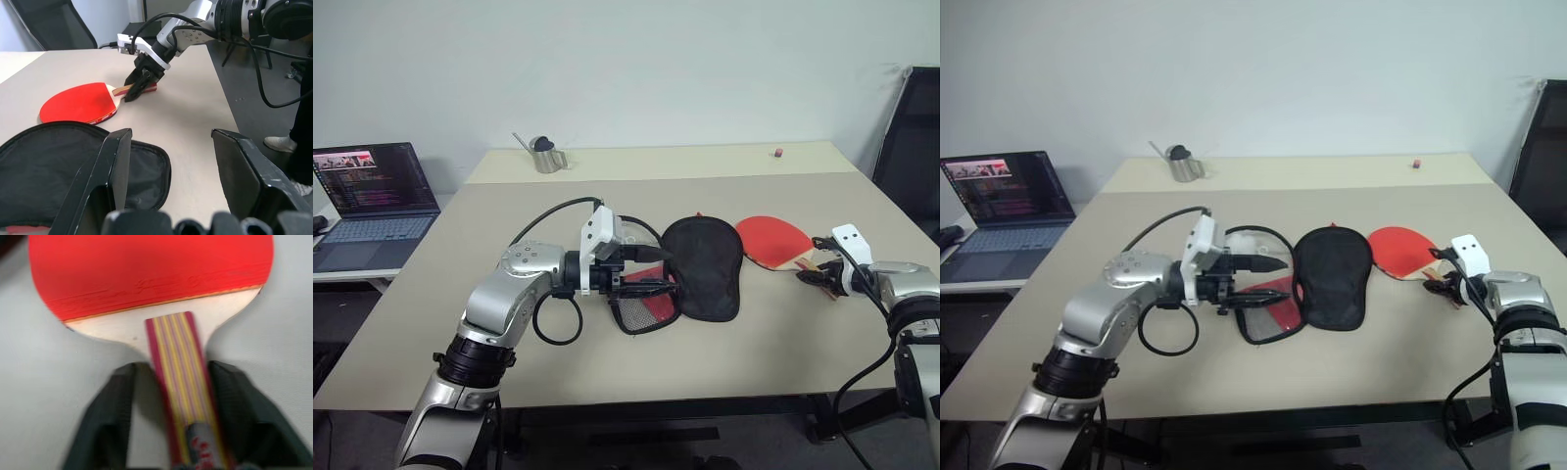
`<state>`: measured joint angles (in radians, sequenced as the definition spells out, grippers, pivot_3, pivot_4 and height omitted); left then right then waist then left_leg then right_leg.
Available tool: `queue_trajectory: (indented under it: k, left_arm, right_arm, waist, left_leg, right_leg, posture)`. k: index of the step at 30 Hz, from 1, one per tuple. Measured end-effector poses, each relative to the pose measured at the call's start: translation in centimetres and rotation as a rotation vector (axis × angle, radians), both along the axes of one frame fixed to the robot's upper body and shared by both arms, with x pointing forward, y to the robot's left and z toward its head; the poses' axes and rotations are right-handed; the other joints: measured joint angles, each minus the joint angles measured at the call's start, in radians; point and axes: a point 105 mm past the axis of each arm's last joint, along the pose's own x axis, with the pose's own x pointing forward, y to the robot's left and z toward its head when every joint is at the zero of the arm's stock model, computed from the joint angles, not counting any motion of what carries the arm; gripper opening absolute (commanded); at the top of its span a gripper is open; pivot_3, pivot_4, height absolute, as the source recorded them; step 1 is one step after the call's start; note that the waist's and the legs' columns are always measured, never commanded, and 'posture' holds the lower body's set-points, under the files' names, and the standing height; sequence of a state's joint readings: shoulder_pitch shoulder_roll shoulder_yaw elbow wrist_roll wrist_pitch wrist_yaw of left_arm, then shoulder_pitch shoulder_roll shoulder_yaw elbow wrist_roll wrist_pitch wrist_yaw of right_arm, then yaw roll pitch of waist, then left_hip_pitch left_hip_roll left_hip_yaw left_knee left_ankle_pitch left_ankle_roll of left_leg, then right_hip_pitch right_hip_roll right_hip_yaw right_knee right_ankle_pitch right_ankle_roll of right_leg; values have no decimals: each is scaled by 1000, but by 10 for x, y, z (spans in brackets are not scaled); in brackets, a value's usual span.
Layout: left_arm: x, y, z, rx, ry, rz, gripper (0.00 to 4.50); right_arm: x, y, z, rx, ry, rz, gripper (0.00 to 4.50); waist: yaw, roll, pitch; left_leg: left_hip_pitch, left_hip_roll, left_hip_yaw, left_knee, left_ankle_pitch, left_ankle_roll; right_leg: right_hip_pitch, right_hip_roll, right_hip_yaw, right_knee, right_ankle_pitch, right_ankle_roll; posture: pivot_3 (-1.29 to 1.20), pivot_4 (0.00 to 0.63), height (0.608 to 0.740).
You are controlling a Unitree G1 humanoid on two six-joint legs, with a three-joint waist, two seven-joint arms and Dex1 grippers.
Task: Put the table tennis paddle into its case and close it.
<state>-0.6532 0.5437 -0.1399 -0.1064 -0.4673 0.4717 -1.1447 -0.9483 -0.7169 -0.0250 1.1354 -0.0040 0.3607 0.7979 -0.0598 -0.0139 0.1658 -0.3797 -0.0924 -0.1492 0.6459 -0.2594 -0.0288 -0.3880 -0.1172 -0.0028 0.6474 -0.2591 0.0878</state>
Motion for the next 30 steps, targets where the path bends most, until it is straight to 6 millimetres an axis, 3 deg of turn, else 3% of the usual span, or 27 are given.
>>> queue_trajectory:
  k: [2, 9, 13, 19, 23, 30]
  left_arm:
    - [0, 0, -1, 0, 2, 3, 2828]
    - [2, 1, -3, -2, 7, 22, 2828]
    - [3, 5, -3, -7, 7, 38, 2828]
    - [5, 12, -6, -12, 22, 80, 2828]
    - [5, 20, -9, -17, 29, 111, 2828]
    - [-1, 56, -25, 26, 52, 227, 2828]
  right_arm:
    - [1, 1, 0, 1, -8, -6, 1094]
    - [5, 0, -1, 10, -61, -63, 1094]
    - [7, -13, 4, -2, -100, -156, 1093]
    - [9, -12, 35, 16, -178, -146, 1093]
    - [7, 6, 54, 45, -223, -102, 1093]
    - [-7, 81, 78, 218, -255, -44, 1092]
  waist:
    - [0, 0, 0]
    - [1, -1, 0]
    - [7, 1, 1]
    - [2, 1, 1]
    - [2, 1, 1]
    - [5, 2, 1]
  left_leg:
    - [0, 0, 0, 0, 0, 0]
    - [0, 0, 1, 1, 1, 2]
    - [0, 0, 5, 0, 2, 3]
    - [-4, 0, 14, -1, 1, 4]
    - [-11, 1, 14, -1, 1, 4]
    - [-13, 1, 14, -1, 1, 4]
  right_leg:
    - [0, 0, 0, 0, 0, 0]
    - [0, 1, 4, 0, 4, 2]
    - [-2, 0, 8, -1, 6, 3]
    - [-12, 0, 17, 0, 6, 4]
    - [-20, 0, 17, 0, 6, 4]
    - [-23, 1, 19, 3, 6, 4]
  posture:
    - [0, 150, 740]
    - [0, 150, 740]
    - [0, 150, 740]
    - [0, 150, 740]
    - [0, 150, 740]
    - [0, 150, 740]
